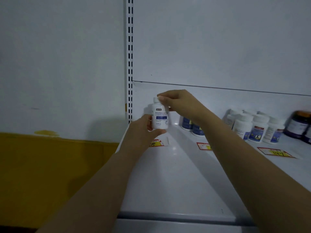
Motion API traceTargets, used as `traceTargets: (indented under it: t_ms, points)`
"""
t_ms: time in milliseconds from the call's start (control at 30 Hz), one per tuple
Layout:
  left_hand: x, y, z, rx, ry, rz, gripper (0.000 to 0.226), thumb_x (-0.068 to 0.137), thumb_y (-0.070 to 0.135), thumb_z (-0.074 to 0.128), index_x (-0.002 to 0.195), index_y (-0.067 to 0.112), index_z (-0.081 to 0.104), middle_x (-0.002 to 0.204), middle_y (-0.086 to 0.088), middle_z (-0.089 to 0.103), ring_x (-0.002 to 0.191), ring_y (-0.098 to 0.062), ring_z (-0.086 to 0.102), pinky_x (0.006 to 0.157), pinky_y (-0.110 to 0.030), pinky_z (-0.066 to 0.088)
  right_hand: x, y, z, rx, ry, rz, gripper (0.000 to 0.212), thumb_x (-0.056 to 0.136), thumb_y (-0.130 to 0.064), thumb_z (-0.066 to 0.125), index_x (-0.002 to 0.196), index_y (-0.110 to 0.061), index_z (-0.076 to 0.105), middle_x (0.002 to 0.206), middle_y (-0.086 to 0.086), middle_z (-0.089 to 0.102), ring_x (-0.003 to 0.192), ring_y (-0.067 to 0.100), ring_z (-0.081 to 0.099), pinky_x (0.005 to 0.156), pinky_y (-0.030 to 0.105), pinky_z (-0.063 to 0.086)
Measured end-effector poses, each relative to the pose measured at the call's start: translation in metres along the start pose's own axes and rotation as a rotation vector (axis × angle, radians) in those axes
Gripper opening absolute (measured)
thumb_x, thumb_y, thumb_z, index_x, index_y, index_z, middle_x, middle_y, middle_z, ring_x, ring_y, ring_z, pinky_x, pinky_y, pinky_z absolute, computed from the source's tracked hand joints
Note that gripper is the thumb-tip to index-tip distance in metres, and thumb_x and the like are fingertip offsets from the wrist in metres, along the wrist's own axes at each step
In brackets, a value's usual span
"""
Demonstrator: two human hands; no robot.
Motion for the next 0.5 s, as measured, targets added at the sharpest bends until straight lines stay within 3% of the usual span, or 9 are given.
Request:
traceTargets:
  t_ms: [67,200,500]
  points:
    - [0.0,-0.003,-0.001,-0.029,-0.016,0.0,0.036,0.075,0.028,0.077,0.104,0.027,0.055,0.083,0.02,0.057,0.073,0.005,0.054,0.061,0.0,0.042,0.001,0.009,0.001,0.089,0.006,0.007,0.029,0.093,-0.033,0.057,0.117,-0.02,0.067,0.11,-0.006,0.069,0.098,0.01,0.064,0.092,0.031,0.053]
    - [0.001,-0.005,-0.001,-0.039,-0.03,0.015,0.036,0.075,0.028,0.078,0.105,0.028,0.057,0.081,0.022,0.057,0.075,0.006,0.056,0.062,-0.001,0.042,-0.001,0.017,0.003,0.194,0.029,-0.006,0.031,0.092,-0.032,0.059,0.118,-0.018,0.066,0.111,-0.003,0.069,0.099,0.01,0.065,0.082,0.02,0.052]
    - [0.001,-0.004,0.0,-0.033,-0.028,0.055,0.037,0.075,0.027,0.078,0.106,0.024,0.057,0.081,0.022,0.056,0.073,0.006,0.055,0.064,0.002,0.04,-0.002,0.02,0.003,0.209,0.039,-0.026,0.029,0.092,-0.034,0.058,0.116,-0.02,0.067,0.107,-0.006,0.07,0.094,0.007,0.065,0.081,0.019,0.051]
Point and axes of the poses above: each hand's wrist, its own x-axis towards the middle knuckle, its own z-axis out of the palm, y = z × x, the point moved 2 cm from there along x, towards the middle knuckle
